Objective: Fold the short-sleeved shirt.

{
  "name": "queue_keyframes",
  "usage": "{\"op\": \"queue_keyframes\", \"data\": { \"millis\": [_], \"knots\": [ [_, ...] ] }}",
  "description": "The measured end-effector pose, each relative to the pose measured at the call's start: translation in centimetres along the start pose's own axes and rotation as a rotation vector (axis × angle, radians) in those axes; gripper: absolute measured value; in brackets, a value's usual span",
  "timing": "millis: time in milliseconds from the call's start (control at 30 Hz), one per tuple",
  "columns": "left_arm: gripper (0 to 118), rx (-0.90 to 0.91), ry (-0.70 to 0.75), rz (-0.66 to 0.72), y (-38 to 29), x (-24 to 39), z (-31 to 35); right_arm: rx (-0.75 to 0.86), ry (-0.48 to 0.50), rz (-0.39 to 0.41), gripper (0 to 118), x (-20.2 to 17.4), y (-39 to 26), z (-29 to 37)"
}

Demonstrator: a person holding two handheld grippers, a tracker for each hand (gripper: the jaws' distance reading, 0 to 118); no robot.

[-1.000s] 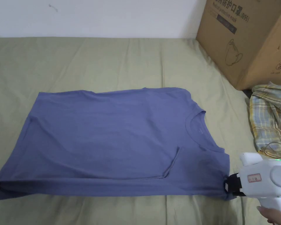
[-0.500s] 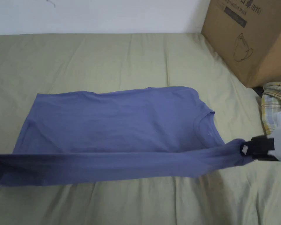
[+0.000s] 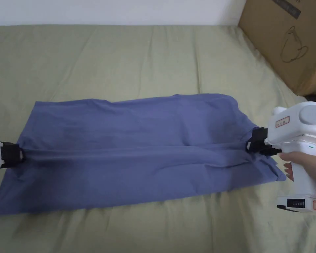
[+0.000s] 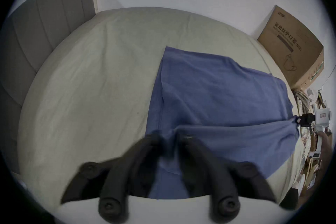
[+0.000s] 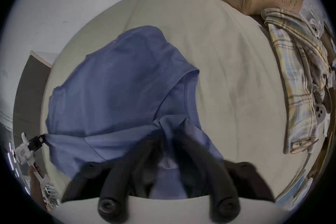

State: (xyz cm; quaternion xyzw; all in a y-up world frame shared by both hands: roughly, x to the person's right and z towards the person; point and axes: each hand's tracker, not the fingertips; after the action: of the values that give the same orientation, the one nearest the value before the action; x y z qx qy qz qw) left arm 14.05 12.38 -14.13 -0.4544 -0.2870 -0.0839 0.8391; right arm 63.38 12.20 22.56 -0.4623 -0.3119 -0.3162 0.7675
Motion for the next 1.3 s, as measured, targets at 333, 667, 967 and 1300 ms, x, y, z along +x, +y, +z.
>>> {"op": "queue_keyframes", "data": {
  "millis": [333, 667, 967, 1300],
  "knots": [
    [118, 0.091, -0.061, -0.020, -4.8, 0.9, 7.9, 0.261, -0.022, 0.135, 100, -1.7, -7.1, 9.0],
    [0, 0.000, -0.087, 0.046, -11.1, -0.4, 14.0, 0.302, 0.086, 0.218, 0, -3.0, -13.5, 13.5],
    [70, -0.029, -0.011, 0.061, -7.0, -2.3, 8.3, 0.240, 0.073, 0.232, 0, -2.3, -13.9, 12.6],
    [87, -0.197, 0.117, -0.051, -7.1, 0.0, 2.2, 0.248, 0.026, 0.248, 1, -0.9, -12.4, 11.5]
  ]
}}
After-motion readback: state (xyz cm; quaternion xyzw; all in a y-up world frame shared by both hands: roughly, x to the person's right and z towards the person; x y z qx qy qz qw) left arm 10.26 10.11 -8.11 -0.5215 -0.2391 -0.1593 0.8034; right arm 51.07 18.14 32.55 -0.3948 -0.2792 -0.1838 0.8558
